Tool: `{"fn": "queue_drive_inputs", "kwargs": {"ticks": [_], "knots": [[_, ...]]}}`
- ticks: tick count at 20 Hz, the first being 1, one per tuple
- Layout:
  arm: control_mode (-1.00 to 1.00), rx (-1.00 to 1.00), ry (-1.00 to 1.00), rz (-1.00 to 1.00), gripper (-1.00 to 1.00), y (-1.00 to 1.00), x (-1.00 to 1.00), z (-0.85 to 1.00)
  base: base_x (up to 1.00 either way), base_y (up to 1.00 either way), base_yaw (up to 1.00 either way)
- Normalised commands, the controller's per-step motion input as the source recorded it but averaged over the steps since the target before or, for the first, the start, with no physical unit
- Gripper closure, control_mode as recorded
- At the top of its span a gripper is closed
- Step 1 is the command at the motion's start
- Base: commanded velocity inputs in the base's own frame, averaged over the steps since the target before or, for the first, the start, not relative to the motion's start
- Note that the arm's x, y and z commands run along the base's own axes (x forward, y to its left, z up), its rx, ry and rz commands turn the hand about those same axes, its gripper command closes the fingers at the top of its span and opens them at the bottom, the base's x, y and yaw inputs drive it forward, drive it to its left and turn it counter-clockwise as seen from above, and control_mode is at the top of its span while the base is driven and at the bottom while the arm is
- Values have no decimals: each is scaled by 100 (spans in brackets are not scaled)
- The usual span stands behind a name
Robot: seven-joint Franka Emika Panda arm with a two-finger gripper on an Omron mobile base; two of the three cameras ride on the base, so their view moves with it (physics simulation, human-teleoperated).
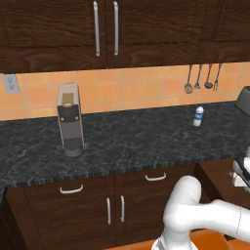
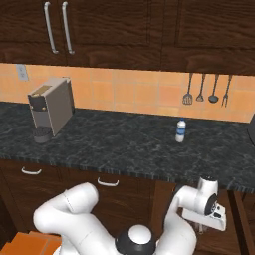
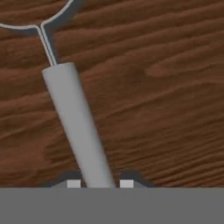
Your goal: Pick the peeler from the drawer and place it on the counter.
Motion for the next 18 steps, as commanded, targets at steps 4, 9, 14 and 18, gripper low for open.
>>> {"fn": "queue_drive_inputs", "kwargs": {"ticks": [4, 9, 14, 18], "knots": [[-100, 0, -13, 1, 100, -8, -81, 10, 0, 0, 0], [-100, 0, -16, -8, 100, 1, -6, 93, 0, 0, 0], [-100, 3, 3, -13, 100, 1, -40, 100, 0, 0, 0], [-100, 2, -1, -5, 100, 1, 4, 100, 0, 0, 0]]}}
